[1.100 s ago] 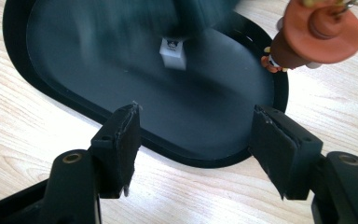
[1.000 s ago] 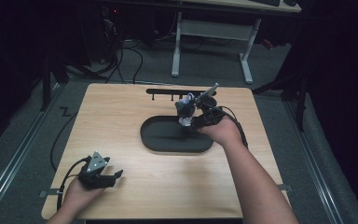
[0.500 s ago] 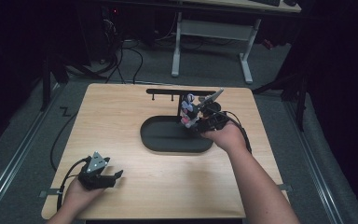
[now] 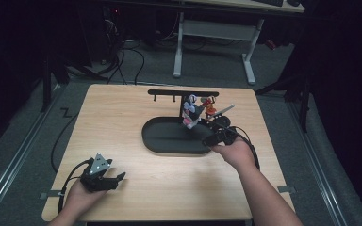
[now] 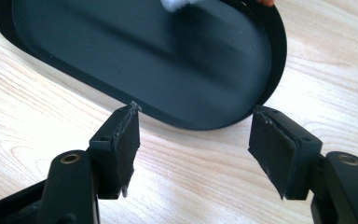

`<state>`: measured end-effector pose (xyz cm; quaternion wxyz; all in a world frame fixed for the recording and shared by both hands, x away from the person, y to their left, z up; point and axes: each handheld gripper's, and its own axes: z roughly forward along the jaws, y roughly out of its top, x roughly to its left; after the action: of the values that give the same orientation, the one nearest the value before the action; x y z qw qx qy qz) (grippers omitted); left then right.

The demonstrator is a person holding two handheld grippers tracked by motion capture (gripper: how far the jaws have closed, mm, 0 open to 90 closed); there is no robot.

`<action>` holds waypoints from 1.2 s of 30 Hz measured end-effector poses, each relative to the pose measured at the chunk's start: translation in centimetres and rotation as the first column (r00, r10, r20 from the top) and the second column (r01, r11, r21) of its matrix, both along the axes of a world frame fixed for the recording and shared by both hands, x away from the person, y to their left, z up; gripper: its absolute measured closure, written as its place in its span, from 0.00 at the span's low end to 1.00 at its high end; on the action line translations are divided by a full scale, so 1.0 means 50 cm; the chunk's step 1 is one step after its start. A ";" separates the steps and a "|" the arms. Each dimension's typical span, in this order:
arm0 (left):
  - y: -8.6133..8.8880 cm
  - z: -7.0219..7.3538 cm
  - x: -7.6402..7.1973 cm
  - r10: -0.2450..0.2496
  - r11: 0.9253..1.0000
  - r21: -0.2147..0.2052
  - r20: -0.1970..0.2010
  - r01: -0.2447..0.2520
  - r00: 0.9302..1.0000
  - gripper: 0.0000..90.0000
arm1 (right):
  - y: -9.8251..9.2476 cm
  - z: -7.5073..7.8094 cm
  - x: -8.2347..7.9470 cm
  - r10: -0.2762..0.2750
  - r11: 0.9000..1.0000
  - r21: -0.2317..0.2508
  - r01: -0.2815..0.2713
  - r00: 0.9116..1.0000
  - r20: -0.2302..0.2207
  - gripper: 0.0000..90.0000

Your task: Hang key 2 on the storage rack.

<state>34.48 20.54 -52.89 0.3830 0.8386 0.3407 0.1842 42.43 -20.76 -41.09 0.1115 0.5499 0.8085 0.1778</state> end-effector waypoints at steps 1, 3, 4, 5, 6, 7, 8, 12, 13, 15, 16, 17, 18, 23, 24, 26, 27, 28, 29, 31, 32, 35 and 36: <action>0.000 0.000 0.000 0.000 1.000 0.000 0.000 0.000 1.000 0.29 | 0.000 0.000 0.000 0.000 1.000 0.000 0.000 1.000 0.000 0.37; -0.001 0.000 0.000 -0.001 1.000 0.001 0.001 0.001 1.000 0.29 | -0.004 -0.009 -0.011 0.000 1.000 0.013 0.000 1.000 0.021 0.37; -0.001 0.000 0.000 -0.004 1.000 0.003 0.000 0.004 1.000 0.29 | -0.006 -0.014 -0.017 0.004 1.000 0.018 -0.004 1.000 0.027 0.37; -0.001 0.000 0.000 -0.005 1.000 0.002 0.000 0.005 1.000 0.29 | -0.007 -0.018 -0.023 0.008 1.000 0.018 -0.008 0.999 0.035 0.37; -0.002 -0.001 -0.001 -0.006 1.000 -0.001 0.003 0.006 1.000 0.29 | -0.008 -0.028 -0.035 0.015 1.000 0.017 -0.016 0.998 0.054 0.37; -0.003 -0.001 -0.001 -0.006 1.000 -0.001 0.003 0.006 1.000 0.29 | -0.008 -0.028 -0.035 0.015 1.000 0.017 -0.016 0.998 0.054 0.37; -0.003 -0.001 -0.001 -0.008 1.000 -0.002 0.004 0.008 1.000 0.29 | -0.009 -0.031 -0.039 0.014 1.000 0.023 -0.016 0.998 0.057 0.37; -0.007 -0.002 -0.002 -0.015 1.000 -0.001 0.005 0.015 1.000 0.29 | -0.012 -0.050 -0.062 0.025 0.999 0.031 -0.028 0.995 0.101 0.37; -0.007 -0.002 -0.002 -0.016 1.000 0.000 0.006 0.016 1.000 0.29 | -0.012 -0.059 -0.074 0.028 0.999 0.037 -0.032 0.992 0.122 0.37; -0.009 -0.002 -0.003 -0.019 1.000 0.000 0.007 0.019 1.000 0.29 | -0.012 -0.063 -0.080 0.029 0.999 0.038 -0.034 0.991 0.133 0.37; -0.009 -0.002 -0.003 -0.022 1.000 -0.001 0.008 0.022 1.000 0.29 | -0.013 -0.069 -0.087 0.028 0.998 0.051 -0.035 0.989 0.142 0.37; -0.009 -0.002 -0.003 -0.024 1.000 -0.001 0.009 0.024 1.000 0.29 | -0.014 -0.074 -0.092 0.028 0.998 0.053 -0.036 0.989 0.147 0.37; -0.010 -0.002 -0.004 -0.026 1.000 -0.002 0.011 0.026 1.000 0.29 | -0.014 -0.078 -0.096 0.035 0.998 0.051 -0.044 0.987 0.159 0.37; -0.012 -0.002 -0.006 -0.033 0.999 -0.006 0.014 0.033 0.999 0.29 | -0.016 -0.112 -0.128 0.055 0.996 0.063 -0.070 0.976 0.210 0.36; -0.012 -0.002 -0.006 -0.035 0.999 -0.005 0.014 0.035 0.999 0.29 | -0.016 -0.119 -0.135 0.060 0.995 0.061 -0.076 0.971 0.229 0.36; -0.014 -0.003 -0.007 -0.037 0.999 -0.004 0.013 0.038 0.999 0.29 | -0.016 -0.134 -0.148 0.069 0.994 0.063 -0.086 0.968 0.243 0.36; -0.014 -0.003 -0.007 -0.039 0.999 -0.003 0.011 0.039 0.999 0.29 | -0.016 -0.143 -0.157 0.071 0.994 0.066 -0.091 0.965 0.252 0.36; -0.015 -0.004 -0.007 -0.041 0.999 -0.004 0.012 0.041 0.999 0.29 | -0.016 -0.150 -0.163 0.078 0.993 0.065 -0.099 0.961 0.264 0.36; -0.016 -0.004 -0.008 -0.042 0.999 -0.006 0.013 0.042 0.999 0.29 | -0.016 -0.156 -0.170 0.082 0.992 0.067 -0.104 0.958 0.277 0.35; -0.018 -0.004 -0.009 -0.045 0.999 -0.006 0.014 0.045 0.999 0.29 | -0.012 -0.174 -0.187 0.091 0.992 0.059 -0.114 0.948 0.304 0.34; -0.018 -0.004 -0.010 -0.047 0.999 -0.005 0.016 0.047 0.999 0.29 | -0.012 -0.174 -0.187 0.091 0.992 0.059 -0.114 0.948 0.304 0.34; -0.021 -0.002 -0.013 -0.053 0.998 -0.013 0.024 0.054 0.998 0.29 | -0.006 -0.193 -0.207 0.114 0.990 0.044 -0.137 0.934 0.340 0.33; -0.021 -0.002 -0.014 -0.055 0.998 -0.018 0.024 0.056 0.998 0.29 | -0.004 -0.201 -0.214 0.118 0.989 0.042 -0.142 0.929 0.352 0.32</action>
<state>33.78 19.48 -52.98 0.3999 0.8419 0.3144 0.1802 31.72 -20.97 -51.13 0.2222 0.4585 0.8041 0.3062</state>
